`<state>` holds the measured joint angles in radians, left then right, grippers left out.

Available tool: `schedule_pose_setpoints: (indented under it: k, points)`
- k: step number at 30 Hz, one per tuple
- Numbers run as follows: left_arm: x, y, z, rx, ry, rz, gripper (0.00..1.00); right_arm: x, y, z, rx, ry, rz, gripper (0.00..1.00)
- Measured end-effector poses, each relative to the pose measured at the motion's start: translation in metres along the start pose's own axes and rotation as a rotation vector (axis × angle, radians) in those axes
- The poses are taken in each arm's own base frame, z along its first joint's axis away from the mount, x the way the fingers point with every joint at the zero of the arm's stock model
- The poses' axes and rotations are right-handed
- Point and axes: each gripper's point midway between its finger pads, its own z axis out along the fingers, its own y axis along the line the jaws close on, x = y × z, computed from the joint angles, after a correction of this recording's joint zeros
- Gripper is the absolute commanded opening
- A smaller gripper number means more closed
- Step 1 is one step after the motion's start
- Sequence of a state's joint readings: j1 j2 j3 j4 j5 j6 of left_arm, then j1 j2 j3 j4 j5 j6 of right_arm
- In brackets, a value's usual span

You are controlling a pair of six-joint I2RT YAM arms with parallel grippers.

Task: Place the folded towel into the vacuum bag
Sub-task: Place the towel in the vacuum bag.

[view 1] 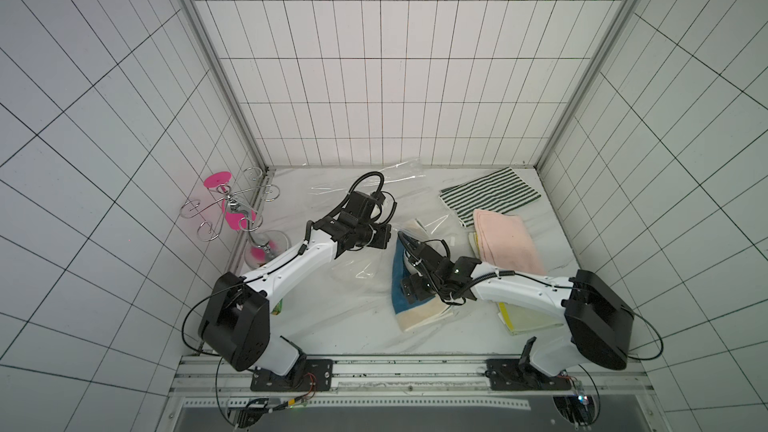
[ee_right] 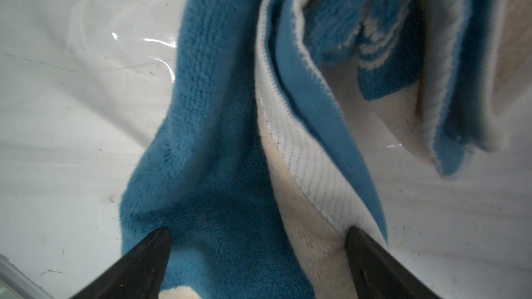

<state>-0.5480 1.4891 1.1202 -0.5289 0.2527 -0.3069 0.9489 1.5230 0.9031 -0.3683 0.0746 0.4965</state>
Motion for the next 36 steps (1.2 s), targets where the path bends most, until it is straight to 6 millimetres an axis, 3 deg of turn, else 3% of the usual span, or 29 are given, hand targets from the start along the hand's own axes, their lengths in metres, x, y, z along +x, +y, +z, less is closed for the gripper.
schedule_pose_setpoints:
  k: [6, 11, 14, 17, 19, 21, 25, 27, 30, 36]
  points:
    - [0.000, -0.001, 0.000, 0.003, 0.001, 0.000, 0.00, -0.006, -0.025, -0.009, -0.014, -0.014, 0.087, 1.00]
    - [0.001, 0.000, 0.000, 0.002, 0.004, 0.000, 0.00, 0.018, -0.037, -0.005, -0.018, 0.063, 0.161, 0.84]
    - [0.001, 0.000, 0.000, 0.002, 0.003, 0.000, 0.00, 0.035, -0.040, 0.001, -0.027, 0.116, 0.193, 0.68]
    - [0.001, 0.000, 0.000, 0.001, 0.004, 0.000, 0.00, 0.043, -0.042, 0.009, -0.024, 0.157, 0.217, 0.38]
    - [0.001, 0.000, 0.000, 0.000, 0.002, 0.001, 0.00, 0.048, -0.045, 0.013, -0.006, 0.179, 0.221, 0.11]
    - [0.000, 0.000, -0.001, -0.001, 0.001, 0.001, 0.00, 0.052, -0.054, 0.010, 0.055, 0.194, 0.218, 0.00]
    - [0.000, 0.000, -0.002, -0.001, -0.003, 0.003, 0.00, 0.049, -0.088, -0.016, 0.371, 0.222, 0.135, 0.00]
    - [-0.001, -0.001, -0.003, 0.000, -0.004, 0.004, 0.00, 0.042, -0.096, -0.030, 0.489, 0.214, 0.073, 0.00]
    - [-0.001, -0.001, -0.003, 0.001, -0.005, 0.004, 0.00, 0.037, -0.094, -0.042, 0.577, 0.190, -0.013, 0.00]
    - [-0.001, -0.001, -0.003, 0.001, -0.005, 0.004, 0.00, 0.040, -0.077, -0.044, 0.575, 0.157, -0.101, 0.08]
